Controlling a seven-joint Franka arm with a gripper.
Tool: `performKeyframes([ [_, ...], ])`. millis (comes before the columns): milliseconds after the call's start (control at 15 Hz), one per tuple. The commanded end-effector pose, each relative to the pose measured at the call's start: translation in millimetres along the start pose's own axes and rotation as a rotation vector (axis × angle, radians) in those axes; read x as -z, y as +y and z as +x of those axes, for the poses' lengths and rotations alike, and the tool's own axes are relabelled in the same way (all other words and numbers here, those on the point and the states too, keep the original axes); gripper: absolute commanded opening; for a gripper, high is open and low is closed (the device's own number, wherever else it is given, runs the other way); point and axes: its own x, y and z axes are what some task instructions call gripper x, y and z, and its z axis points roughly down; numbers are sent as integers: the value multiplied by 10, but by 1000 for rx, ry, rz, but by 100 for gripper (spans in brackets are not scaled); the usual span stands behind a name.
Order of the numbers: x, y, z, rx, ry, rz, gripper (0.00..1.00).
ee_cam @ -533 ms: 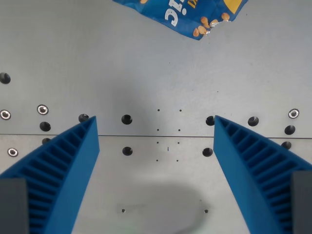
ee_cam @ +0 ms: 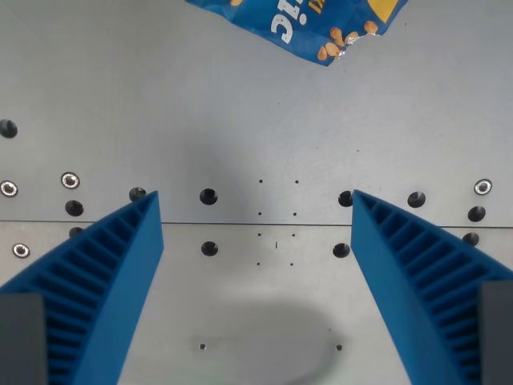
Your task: Move above the blue bag
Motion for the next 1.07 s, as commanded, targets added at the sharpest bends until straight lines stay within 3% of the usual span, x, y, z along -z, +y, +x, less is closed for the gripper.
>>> performKeyframes([
  [67,-5,8,16,-2,6,-1,100],
  [533,-135,56,131,-6,20,-3,100],
  [1067,-411,163,379,4,11,-6,100],
])
